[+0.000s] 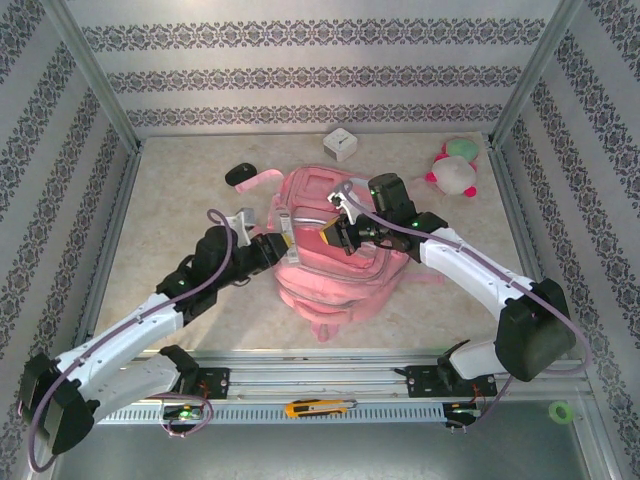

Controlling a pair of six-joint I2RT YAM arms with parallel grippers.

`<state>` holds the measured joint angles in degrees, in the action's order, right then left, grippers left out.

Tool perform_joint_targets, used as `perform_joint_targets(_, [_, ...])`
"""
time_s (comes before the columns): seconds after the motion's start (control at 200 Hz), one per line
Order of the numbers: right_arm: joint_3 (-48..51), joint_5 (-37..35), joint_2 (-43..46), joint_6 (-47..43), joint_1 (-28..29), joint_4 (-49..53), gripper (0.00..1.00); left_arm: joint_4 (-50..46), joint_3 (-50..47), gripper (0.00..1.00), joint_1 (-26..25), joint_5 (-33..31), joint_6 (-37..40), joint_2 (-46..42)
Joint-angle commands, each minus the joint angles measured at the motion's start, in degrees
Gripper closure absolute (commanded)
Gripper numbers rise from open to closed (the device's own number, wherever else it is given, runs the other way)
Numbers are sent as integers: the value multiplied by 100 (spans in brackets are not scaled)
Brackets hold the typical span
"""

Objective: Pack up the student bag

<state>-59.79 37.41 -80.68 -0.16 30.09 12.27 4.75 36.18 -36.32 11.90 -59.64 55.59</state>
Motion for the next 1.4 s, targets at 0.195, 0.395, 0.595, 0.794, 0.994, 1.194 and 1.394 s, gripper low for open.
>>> perform_joint_targets(0.195, [-454,37,-61,646,-101,-755,100,2252,-564,100,-885,-1327,-1189,605])
perform_joint_targets(0.395, [-516,-286,-76,811,-141,-797,100,2343,-551,100,-1127,-1216,-1597,854])
perform_joint_targets(0.595, [-586,-593,-171,947,-179,-826,100,1937,-625,100,-1361,-1219,-1800,574])
perform_joint_targets(0.794, [-672,-563,-194,983,-187,-849,100,1364,-680,100,-1609,-1508,-1945,208])
perform_joint_targets(0.994, [-627,-250,-90,971,-152,-922,100,1840,-631,100,-1602,-1825,-1952,514])
perform_joint_targets(1.194, [-591,19,-53,1032,-100,-964,100,2691,-578,99,-1576,-1976,-2179,1149])
perform_joint_targets(1.394, [-516,118,17,1082,-12,-1049,100,3314,-195,96,-1550,-2191,-1995,1651])
